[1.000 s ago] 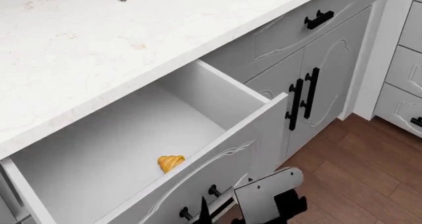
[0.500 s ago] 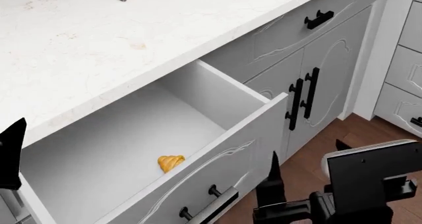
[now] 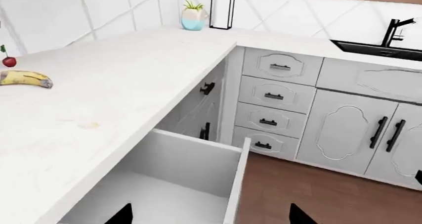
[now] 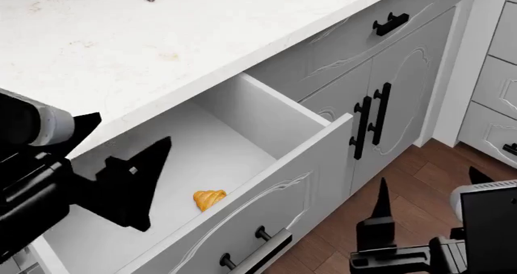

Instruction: Close the right drawer.

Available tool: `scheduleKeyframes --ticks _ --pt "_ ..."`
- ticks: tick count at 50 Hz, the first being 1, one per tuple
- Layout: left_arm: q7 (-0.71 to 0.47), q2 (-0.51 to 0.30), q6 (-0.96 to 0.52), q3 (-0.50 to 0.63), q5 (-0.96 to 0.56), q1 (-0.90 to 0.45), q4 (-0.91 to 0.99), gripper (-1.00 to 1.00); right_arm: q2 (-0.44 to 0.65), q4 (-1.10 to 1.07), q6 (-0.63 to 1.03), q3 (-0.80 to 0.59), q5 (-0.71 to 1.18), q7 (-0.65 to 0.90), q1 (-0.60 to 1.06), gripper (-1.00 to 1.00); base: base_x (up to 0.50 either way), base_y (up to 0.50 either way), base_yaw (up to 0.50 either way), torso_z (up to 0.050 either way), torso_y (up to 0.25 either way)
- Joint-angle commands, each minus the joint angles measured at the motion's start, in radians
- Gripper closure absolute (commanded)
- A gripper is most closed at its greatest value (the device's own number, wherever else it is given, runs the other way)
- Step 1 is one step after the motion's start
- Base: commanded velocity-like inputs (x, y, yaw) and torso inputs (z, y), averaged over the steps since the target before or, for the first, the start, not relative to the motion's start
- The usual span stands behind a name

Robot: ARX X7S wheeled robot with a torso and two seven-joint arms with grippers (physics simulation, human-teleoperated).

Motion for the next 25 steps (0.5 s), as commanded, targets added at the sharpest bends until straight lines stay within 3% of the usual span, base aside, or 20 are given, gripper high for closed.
scheduleKeyframes --ticks 1,10,16,25 --pt "0.017 0.16 -0.01 0.163 0.034 -0.077 -0.056 -1.0 0.006 -0.014 -0.011 0.033 0.001 0.011 -0.045 -1.0 0.0 0.0 0.0 0.0 0.0" --pt "0.049 0.254 0.027 0.25 0.093 -0.075 -0.102 -1.0 0.001 0.0 -0.042 0.018 -0.023 0.003 -0.077 -1.0 0.0 0.0 0.0 0.0 0.0" --pt "0.079 0.263 0.05 0.286 0.125 -0.051 -0.122 -1.0 -0.002 -0.008 -0.038 0.081 -0.012 0.04 -0.072 -1.0 0.0 0.0 0.0 0.0 0.0" --pt "0.125 0.258 0.091 0.332 0.174 -0.003 -0.14 -1.0 0.047 0.0 0.112 0.171 0.111 0.121 0.067 -1.0 0.0 0.0 0.0 0.0 0.0"
